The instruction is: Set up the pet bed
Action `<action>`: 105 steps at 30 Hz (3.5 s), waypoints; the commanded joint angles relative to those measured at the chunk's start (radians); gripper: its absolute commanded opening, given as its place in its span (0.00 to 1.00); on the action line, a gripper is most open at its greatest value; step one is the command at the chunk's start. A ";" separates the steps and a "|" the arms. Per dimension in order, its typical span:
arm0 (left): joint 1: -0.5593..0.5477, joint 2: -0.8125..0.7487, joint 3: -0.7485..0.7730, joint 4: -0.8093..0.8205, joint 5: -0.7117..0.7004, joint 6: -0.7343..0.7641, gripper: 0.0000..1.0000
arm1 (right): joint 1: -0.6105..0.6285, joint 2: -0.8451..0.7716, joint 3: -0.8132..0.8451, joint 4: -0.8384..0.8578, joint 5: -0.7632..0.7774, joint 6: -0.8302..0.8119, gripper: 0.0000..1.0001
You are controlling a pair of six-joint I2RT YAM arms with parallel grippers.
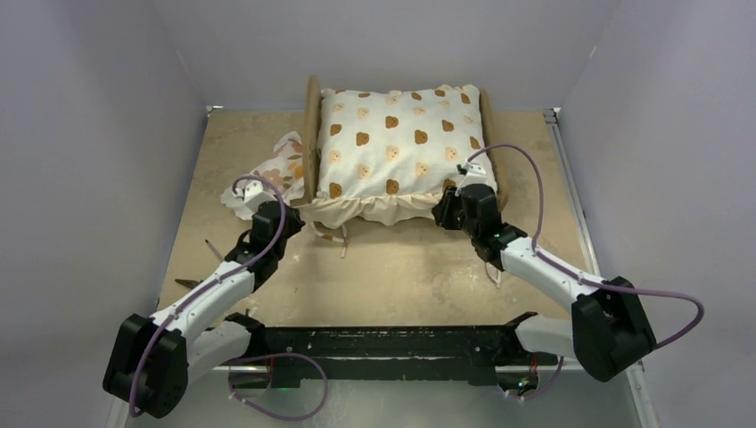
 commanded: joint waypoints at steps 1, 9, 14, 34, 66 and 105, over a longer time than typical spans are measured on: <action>0.045 0.009 0.060 -0.013 -0.050 0.043 0.00 | -0.001 -0.068 0.130 -0.048 -0.059 -0.052 0.38; 0.111 0.070 0.108 -0.024 -0.172 0.054 0.00 | -0.063 -0.119 0.306 -0.249 0.199 -0.080 0.64; 0.197 0.125 0.143 -0.016 -0.165 0.053 0.00 | -0.194 -0.091 0.284 -0.232 0.203 -0.035 0.69; 0.256 -0.053 0.317 -0.236 -0.115 0.099 0.65 | -0.067 0.096 0.249 0.094 -0.287 0.036 0.69; -0.293 -0.022 -0.031 0.007 0.356 -0.005 0.69 | 0.114 0.133 -0.055 0.191 -0.147 0.002 0.70; -0.475 0.468 -0.036 0.531 0.256 -0.244 0.42 | 0.350 -0.086 -0.225 0.149 -0.108 0.124 0.51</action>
